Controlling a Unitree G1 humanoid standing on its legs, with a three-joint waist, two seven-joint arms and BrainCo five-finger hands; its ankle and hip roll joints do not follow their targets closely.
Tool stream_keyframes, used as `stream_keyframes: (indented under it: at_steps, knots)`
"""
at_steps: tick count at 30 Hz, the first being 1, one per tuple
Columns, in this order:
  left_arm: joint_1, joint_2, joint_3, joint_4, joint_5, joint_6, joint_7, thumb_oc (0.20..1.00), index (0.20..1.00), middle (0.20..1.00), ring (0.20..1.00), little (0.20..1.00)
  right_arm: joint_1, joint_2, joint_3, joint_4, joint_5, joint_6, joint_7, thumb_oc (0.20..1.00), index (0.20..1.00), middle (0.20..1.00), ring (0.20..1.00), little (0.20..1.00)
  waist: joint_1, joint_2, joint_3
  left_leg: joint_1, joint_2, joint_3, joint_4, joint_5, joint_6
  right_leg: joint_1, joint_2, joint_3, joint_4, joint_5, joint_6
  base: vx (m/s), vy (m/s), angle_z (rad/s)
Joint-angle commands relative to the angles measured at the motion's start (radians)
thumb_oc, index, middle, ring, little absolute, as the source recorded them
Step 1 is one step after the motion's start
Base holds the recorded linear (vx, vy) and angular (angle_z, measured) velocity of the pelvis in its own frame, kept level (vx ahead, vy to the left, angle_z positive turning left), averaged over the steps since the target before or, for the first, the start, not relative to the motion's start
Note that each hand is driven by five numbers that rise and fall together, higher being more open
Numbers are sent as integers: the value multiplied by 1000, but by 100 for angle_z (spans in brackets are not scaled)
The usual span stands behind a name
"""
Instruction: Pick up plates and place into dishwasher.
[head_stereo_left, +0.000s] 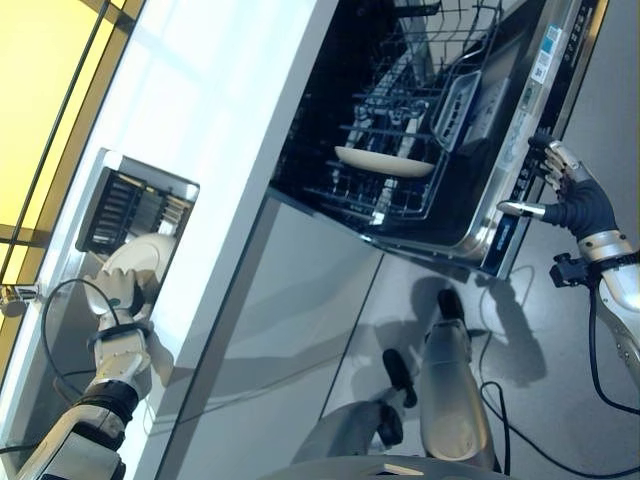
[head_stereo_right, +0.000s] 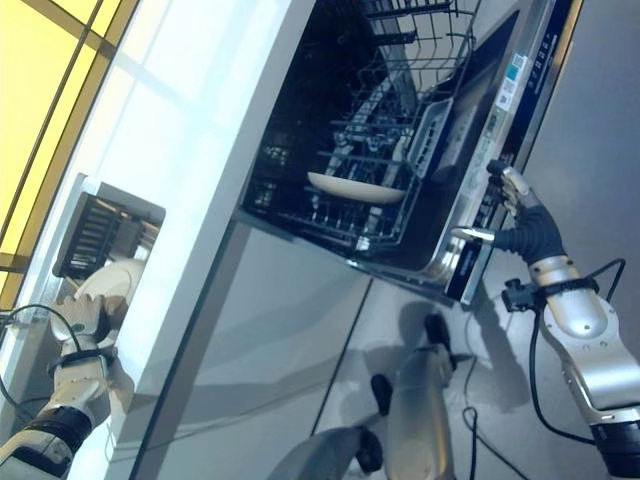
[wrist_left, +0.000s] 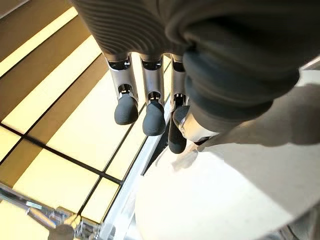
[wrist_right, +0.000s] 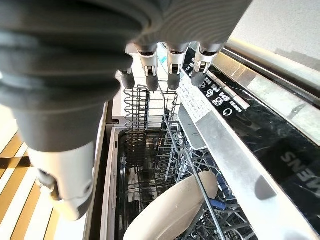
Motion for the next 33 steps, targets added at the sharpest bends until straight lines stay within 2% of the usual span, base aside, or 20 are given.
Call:
stream_keyframes:
  at_steps: [1, 13, 19, 22, 33]
  knots:
    - [49, -102, -19, 10, -65, -60, 91, 200, 200, 200, 200, 200, -15, 20, -67, -90, -9, -76, 2, 1000, 1000, 1000, 1000, 1000, 10, -71, 49, 14, -60, -67, 39, 67, -6, 29, 11, 38, -195, 152, 88, -10, -7, 6]
    - [88, -47, 74, -38, -150, -172, 274, 200, 200, 200, 200, 200, 91, 30, -123, -90, 12, -126, 37, 1000, 1000, 1000, 1000, 1000, 26, -78, -15, 74, -63, -91, 13, 58, -4, 80, -2, 16, -221, 158, 92, -7, 3, 8]
    - [127, -35, 155, -82, -240, -292, 447, 200, 200, 200, 200, 200, 145, 49, -141, -90, 17, -147, 58, 1000, 1000, 1000, 1000, 1000, 35, -83, -53, 112, -60, -102, -3, 53, -2, 127, -9, 3, -237, 153, 93, 4, 3, 13]
    - [148, -22, 212, -117, -255, -359, 502, 200, 200, 200, 200, 200, 180, 62, -156, -88, 18, -163, 71, 1000, 1000, 1000, 1000, 1000, 42, -84, -72, 128, -60, -107, -7, 50, 0, 152, -14, -5, -243, 148, 96, 8, 0, 22]
    - [218, -3, 296, -218, -282, -435, 493, 200, 200, 200, 200, 200, 252, 105, -185, -112, 22, -159, 92, 1000, 1000, 1000, 1000, 1000, 58, -87, -127, 177, -56, -123, -30, 45, 6, 245, -21, -25, -280, 135, 106, 23, -12, 20]
